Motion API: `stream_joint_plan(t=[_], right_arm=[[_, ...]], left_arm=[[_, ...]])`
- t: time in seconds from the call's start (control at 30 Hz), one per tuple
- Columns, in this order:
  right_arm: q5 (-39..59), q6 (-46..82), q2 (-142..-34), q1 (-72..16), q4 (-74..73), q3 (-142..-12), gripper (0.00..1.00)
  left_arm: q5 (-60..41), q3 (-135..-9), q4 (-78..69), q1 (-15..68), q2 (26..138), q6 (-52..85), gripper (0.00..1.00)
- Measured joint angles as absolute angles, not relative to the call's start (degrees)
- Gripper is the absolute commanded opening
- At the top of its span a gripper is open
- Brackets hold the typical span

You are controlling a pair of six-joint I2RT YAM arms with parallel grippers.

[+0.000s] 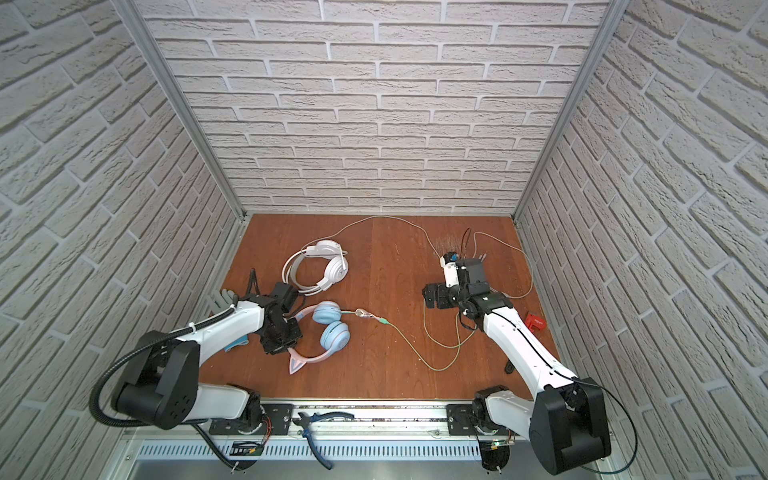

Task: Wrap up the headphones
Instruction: 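Lift the pink headphone with the left gripper while the right grasps the green cable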

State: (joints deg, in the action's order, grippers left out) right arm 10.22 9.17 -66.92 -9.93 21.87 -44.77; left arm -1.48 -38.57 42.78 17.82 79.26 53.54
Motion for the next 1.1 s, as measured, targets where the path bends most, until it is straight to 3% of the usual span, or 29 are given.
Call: stream_joint_plan(t=[0.07,0.43,0.77,1.1], right_arm=[[10.7,9.2,-67.1,-10.0,21.9,-44.8,1.00],[16.0,7.5,-68.2,-11.0,21.9,-44.8,0.96],[18.9,6.9,-74.0,-16.3,20.0,-44.8,0.93],[19.6,9.7,-77.9,-21.3,12.6,-43.8,0.89]], left_arm=[[-1.9,-38.7,42.2,17.8,79.2,53.5,0.00],[-5.9,-43.0,42.7,17.8,77.5,48.3,0.00],[-8.8,-58.2,49.3,17.8,75.2,40.6,0.00],[-9.1,-61.4,53.4,17.3,75.3,37.6,0.00]])
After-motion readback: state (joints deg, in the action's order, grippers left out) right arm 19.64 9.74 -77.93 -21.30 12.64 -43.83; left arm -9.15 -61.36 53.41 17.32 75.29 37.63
